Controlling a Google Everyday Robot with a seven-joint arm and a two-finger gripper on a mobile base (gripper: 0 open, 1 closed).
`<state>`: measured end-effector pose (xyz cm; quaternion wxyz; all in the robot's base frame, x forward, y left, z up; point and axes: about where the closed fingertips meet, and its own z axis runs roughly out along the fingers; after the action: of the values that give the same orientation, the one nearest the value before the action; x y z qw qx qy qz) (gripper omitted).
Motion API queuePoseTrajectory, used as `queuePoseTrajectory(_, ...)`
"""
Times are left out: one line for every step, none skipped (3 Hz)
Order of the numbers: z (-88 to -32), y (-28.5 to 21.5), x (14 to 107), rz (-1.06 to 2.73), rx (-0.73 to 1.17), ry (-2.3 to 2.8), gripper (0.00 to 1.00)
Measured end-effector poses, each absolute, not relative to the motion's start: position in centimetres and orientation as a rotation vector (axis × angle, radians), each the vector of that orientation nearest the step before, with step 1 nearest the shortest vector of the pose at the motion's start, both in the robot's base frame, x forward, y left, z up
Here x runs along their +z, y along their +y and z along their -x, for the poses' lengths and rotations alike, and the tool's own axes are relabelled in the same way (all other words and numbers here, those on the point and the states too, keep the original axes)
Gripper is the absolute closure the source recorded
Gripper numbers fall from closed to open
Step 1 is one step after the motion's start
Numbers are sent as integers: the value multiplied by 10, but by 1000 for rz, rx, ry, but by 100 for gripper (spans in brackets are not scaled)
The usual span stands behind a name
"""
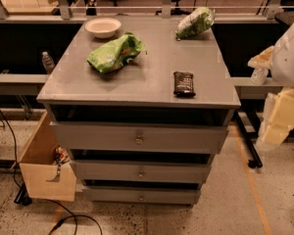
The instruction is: Open top drawer
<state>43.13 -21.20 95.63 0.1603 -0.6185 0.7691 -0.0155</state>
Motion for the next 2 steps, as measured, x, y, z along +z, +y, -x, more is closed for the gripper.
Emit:
queuePoseTrajectory(-416, -202, 905, 1838, 102, 2140, 0)
queuePoseTrajectory(-403, -189, 861, 1873, 234, 2085, 0)
